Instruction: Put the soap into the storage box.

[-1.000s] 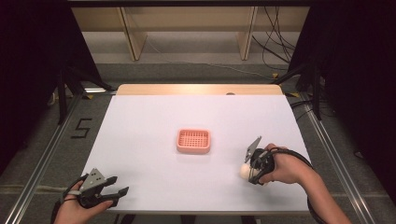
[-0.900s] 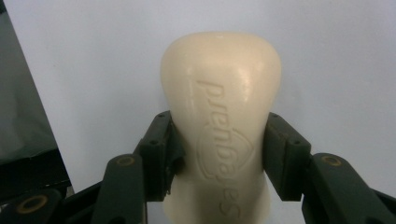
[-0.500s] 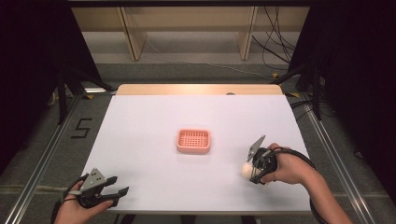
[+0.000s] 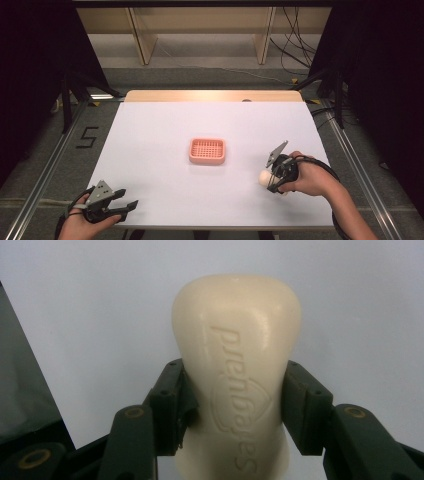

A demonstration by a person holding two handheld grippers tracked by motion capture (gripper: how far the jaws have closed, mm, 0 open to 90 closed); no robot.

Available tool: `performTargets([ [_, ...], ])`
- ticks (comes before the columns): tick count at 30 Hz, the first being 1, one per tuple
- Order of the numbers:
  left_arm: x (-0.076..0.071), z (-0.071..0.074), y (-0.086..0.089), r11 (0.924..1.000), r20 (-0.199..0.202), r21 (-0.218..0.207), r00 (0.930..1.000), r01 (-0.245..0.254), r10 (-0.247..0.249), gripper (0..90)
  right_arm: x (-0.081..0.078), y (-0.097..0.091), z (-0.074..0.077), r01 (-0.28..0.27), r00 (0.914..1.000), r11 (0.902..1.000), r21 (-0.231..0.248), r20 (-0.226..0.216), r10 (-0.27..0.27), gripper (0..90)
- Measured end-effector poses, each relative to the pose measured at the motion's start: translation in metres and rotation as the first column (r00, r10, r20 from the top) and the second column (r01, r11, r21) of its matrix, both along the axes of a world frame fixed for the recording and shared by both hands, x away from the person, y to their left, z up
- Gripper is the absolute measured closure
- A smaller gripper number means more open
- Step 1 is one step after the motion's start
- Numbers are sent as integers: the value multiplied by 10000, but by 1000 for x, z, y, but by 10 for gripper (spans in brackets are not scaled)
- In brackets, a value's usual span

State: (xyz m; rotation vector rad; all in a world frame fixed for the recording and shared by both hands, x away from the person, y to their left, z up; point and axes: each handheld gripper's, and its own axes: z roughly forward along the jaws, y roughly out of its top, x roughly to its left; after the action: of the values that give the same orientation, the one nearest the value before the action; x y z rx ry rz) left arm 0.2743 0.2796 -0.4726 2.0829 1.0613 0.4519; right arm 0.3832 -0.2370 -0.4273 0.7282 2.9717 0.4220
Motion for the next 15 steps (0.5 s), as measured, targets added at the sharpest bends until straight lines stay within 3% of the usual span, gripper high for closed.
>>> performTargets([
  [3,0,0,-1,9999,-99,-96,9999,-87,86,386,0,0,1,132,9999,9999,110,-8,-132,506],
  [9,0,-1,-1,9999,118,20,9998,-148,148,386,2,2,5,338,9994,9990,299,63,-340,506],
  [15,0,0,-1,9999,-16,-111,10000,49,-49,386,4,4,8,448,9989,9980,452,143,-455,506],
])
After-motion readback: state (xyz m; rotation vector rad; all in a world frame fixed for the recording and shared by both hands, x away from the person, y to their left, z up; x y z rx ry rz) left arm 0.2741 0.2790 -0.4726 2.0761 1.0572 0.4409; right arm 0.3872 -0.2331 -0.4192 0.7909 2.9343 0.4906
